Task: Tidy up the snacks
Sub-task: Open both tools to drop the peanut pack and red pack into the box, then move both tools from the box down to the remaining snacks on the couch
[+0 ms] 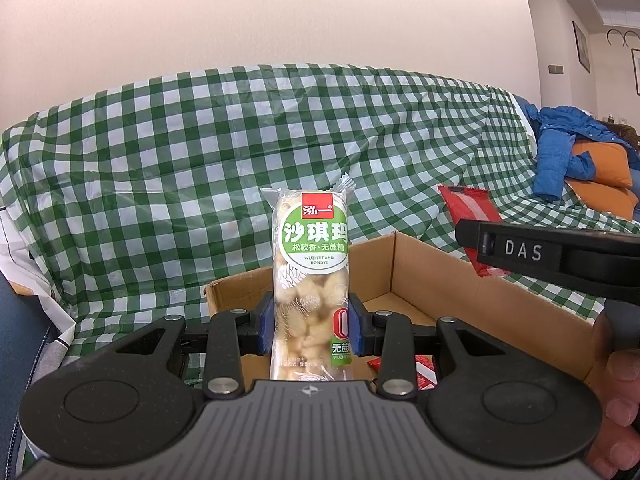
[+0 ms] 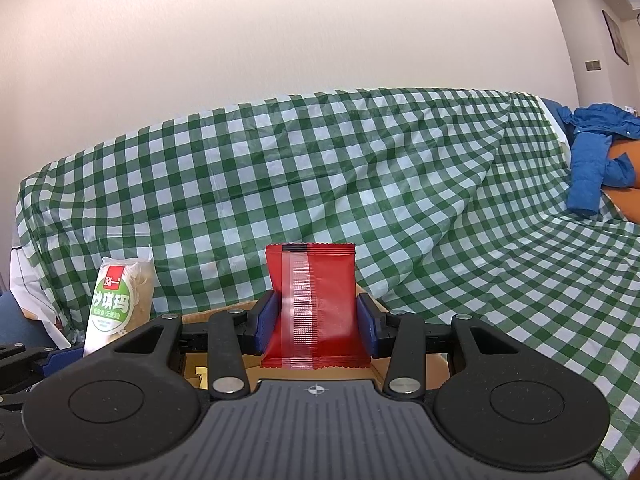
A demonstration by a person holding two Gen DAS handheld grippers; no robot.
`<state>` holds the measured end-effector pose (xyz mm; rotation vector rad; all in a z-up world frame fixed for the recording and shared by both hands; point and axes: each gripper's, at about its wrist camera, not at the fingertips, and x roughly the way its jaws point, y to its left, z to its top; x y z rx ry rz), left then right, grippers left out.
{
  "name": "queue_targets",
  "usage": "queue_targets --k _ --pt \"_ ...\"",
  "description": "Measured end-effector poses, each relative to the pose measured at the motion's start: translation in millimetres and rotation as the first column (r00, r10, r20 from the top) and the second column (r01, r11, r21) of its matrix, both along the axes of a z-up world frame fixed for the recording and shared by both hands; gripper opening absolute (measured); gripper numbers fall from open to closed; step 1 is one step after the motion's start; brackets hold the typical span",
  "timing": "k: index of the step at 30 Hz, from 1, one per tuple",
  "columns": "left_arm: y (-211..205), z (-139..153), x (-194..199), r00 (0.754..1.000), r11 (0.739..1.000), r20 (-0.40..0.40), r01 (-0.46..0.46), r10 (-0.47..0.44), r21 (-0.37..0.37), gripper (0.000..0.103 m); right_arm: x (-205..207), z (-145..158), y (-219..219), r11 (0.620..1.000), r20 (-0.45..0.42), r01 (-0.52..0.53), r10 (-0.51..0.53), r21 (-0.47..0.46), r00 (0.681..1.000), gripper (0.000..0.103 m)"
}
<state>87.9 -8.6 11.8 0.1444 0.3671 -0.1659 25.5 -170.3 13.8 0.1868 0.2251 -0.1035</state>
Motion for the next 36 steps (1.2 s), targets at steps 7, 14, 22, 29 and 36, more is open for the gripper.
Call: queue_targets --k 7,14,22,29,36 --pt "5.2 4.1 -1.6 1.0 1.0 0.021 -0.023 0.023 -0.001 0.057 13.5 -3.4 5.4 1.0 -0.081 0.0 0.0 0.005 0.997 0.062" --pt "18.0 9.0 -4.6 0.997 0.997 0.038 -0.073 0.072 0.025 0.057 13.8 -9.9 13.0 1.0 -0.095 0.001 -0.002 -0.006 0.995 0.067" --pt "45.0 9.6 -10.3 0.989 0.988 0.026 -0.146 0.145 0.051 0.057 6.9 -9.8 32.0 0.998 -0.089 -0.056 0.054 -0.018 0.995 0.067" --pt "82.9 8.6 6.3 0.948 0.949 -0.057 -0.315 0.314 -0.002 0.061 6.7 -11.2 43.2 0.993 -0.103 -0.116 0.115 -0.008 0.988 0.068" --pt "155.4 -5.3 33.5 0.796 0.798 -0.306 -0.582 0.522 -0.155 0.081 2.6 -6.4 53.2 0.978 -0.1 -0.209 0.208 0.003 0.973 0.071"
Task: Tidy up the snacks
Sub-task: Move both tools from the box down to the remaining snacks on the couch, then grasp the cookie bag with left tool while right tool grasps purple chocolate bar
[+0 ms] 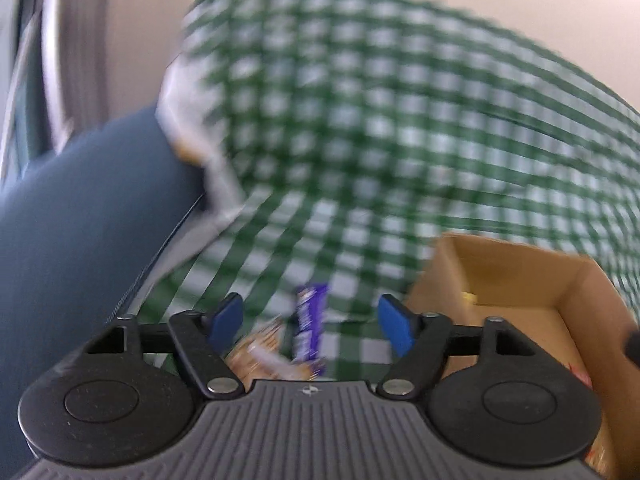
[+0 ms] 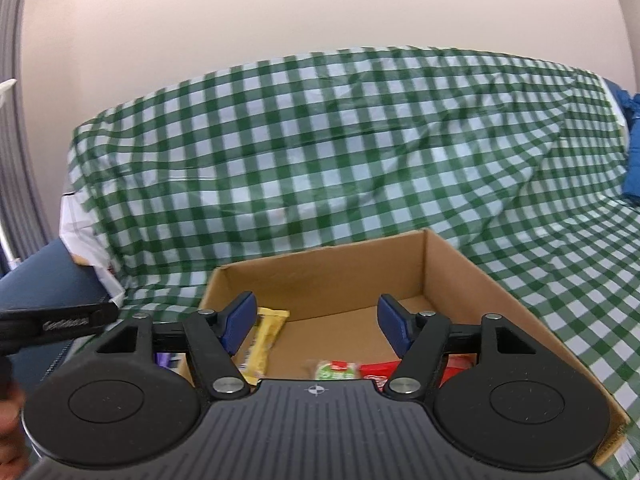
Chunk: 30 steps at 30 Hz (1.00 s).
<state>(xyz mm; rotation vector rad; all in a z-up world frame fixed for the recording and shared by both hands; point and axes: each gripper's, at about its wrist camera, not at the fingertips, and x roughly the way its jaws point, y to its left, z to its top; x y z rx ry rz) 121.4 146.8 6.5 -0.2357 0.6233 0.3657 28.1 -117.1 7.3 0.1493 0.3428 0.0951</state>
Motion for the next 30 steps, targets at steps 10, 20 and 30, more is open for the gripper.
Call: queue_targets --k 10,20,30 --pt "93.5 -53.5 16.0 0.951 0.896 -0.265 -0.251 0.159 -0.366 0.083 5.6 3.2 2.3 0.995 -0.024 -0.055 0.057 0.078 0.998 0.073" --pt "93.0 -83.6 45.7 0.939 0.879 -0.327 -0.245 0.109 -0.41 0.074 4.9 -1.2 5.8 0.992 -0.055 -0.118 0.121 0.052 0.991 0.076" --pt "108.6 -51.3 29.3 0.926 0.955 -0.377 -0.124 0.013 -0.27 0.028 -1.2 -8.2 17.6 0.985 -0.048 -0.17 0.169 -0.022 0.984 0.077"
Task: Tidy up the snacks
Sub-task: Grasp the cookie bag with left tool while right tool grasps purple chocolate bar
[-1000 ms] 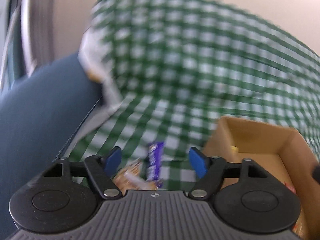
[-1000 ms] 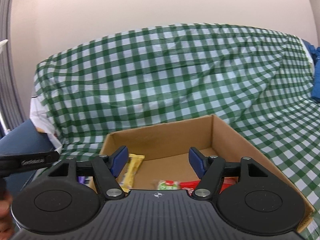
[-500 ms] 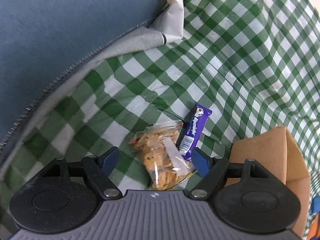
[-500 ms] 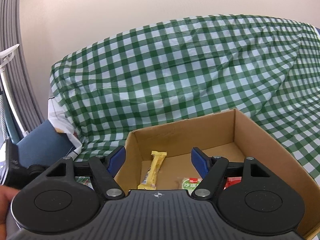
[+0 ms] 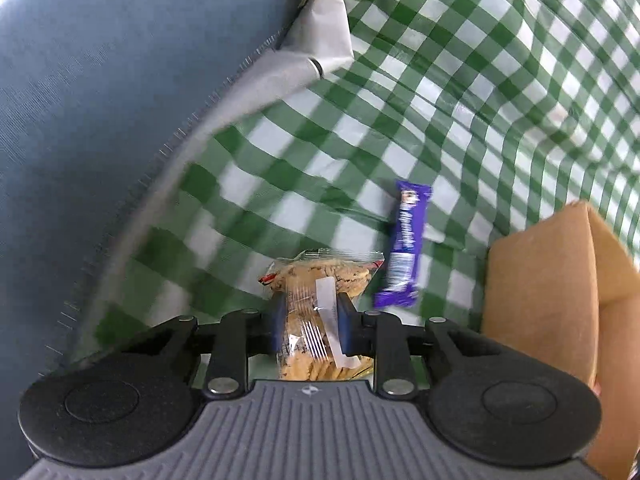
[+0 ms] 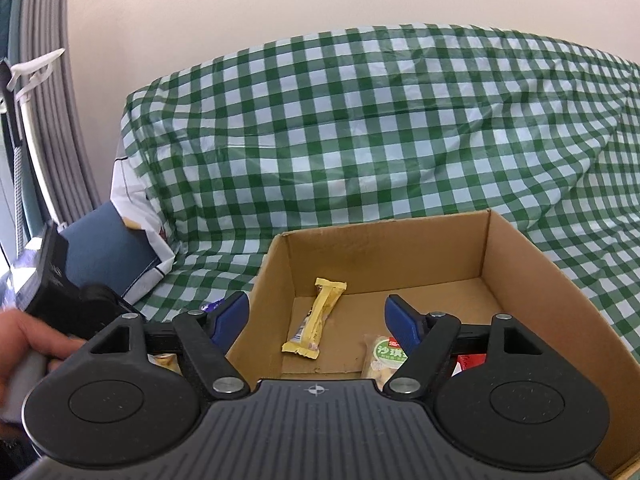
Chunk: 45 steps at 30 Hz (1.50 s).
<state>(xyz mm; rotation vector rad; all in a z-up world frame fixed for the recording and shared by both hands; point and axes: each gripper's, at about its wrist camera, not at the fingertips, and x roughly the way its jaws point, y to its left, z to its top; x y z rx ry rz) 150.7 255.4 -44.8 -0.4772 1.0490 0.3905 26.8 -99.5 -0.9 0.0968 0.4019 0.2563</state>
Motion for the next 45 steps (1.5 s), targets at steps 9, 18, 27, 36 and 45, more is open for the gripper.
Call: queue_targets --k 9,18,27,36,45 --pt "40.8 11.9 -29.0 1.0 1.0 0.014 -0.01 0.01 -0.001 0.029 -7.6 -1.3 20.1 0.996 0.027 -0.063 0.065 -0.061 0.998 0.068" --pt "55.3 -5.0 -28.4 0.999 0.987 -0.03 -0.045 0.04 -0.156 0.029 35.5 28.0 96.0 0.988 -0.108 -0.15 0.147 -0.022 0.983 0.033" --pt "68.0 -17.2 -33.8 0.995 0.959 -0.054 -0.097 0.085 -0.267 0.03 128.2 -27.8 207.7 0.981 -0.317 -0.131 0.08 -0.143 0.945 0.053" --pt "68.7 -19.7 -32.9 0.995 0.959 -0.056 -0.09 0.078 -0.267 0.03 174.8 -90.8 231.8 0.964 -0.461 -0.121 -0.002 -0.238 0.888 0.039" --pt "56.6 -15.7 -29.4 0.999 0.981 -0.041 -0.018 0.01 -0.192 0.03 115.2 -44.7 197.5 0.969 -0.407 -0.173 0.088 -0.177 0.909 0.024"
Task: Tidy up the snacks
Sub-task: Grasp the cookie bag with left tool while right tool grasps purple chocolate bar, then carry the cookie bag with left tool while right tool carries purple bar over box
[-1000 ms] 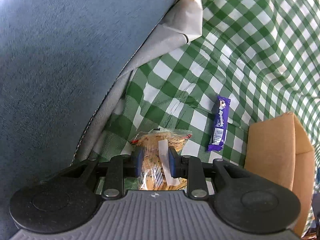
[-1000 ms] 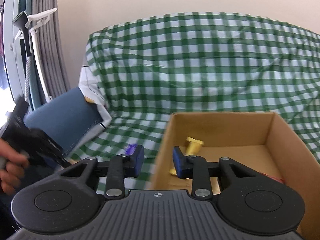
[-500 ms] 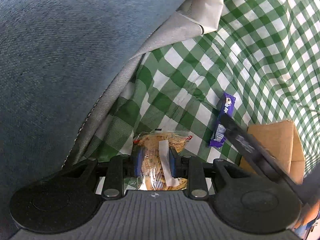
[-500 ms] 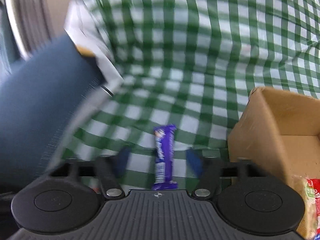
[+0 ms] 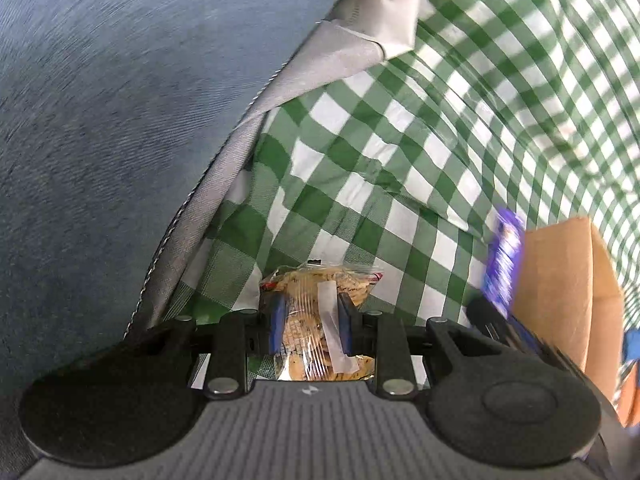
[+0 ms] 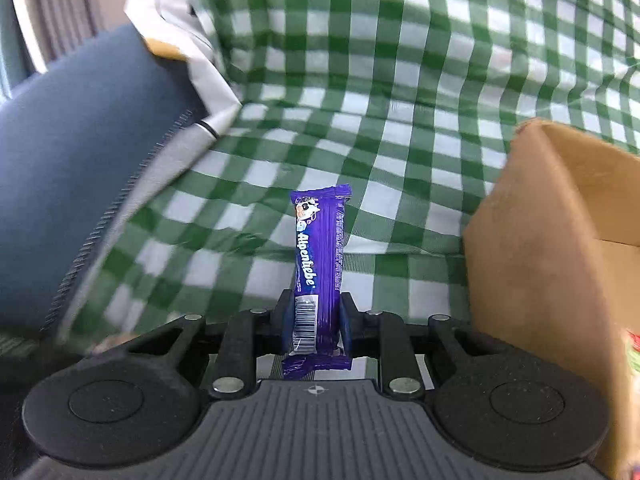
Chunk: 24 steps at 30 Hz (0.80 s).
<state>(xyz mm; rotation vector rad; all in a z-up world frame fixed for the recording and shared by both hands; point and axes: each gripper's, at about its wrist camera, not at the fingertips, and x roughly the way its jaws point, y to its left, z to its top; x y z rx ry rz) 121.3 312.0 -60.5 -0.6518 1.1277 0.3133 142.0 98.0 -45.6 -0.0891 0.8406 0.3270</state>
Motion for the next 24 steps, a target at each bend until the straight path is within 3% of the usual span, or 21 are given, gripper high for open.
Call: queue_targets --k 6,11,14,16,21,24 --pt "-23.5 11.5 -5.1 0.994 0.994 0.047 0.095 -0.098 0.05 0.03 -82.5 40.2 -46.6 0.995 0.031 -0.081 0.08 0.066 0.996 0.024" --pt "-47.3 17.5 -20.3 0.971 0.972 0.073 0.225 -0.23 0.061 0.03 -154.5 55.9 -84.5 0.98 0.099 -0.175 0.165 0.097 0.981 0.024" --pt "-62.1 16.6 -32.2 0.956 0.955 0.052 0.283 -0.288 0.093 0.03 -187.7 41.4 -94.6 0.967 0.118 -0.237 0.225 0.097 0.967 0.024" --pt "-69.7 13.0 -39.0 0.952 0.948 0.025 0.3 -0.304 0.111 0.03 -199.2 18.8 -97.1 0.971 0.074 -0.219 0.212 0.093 0.974 0.024" --pt "-89.2 1.7 -46.3 0.944 0.927 -0.054 0.329 -0.325 0.179 0.03 -195.1 -14.0 -87.5 0.98 -0.023 -0.193 0.194 0.052 0.981 0.024" --pt "-110.2 -2.7 -47.8 0.927 0.892 -0.094 0.376 -0.364 0.25 0.037 -184.2 -26.6 -86.6 0.985 -0.067 -0.173 0.174 0.027 0.982 0.024"
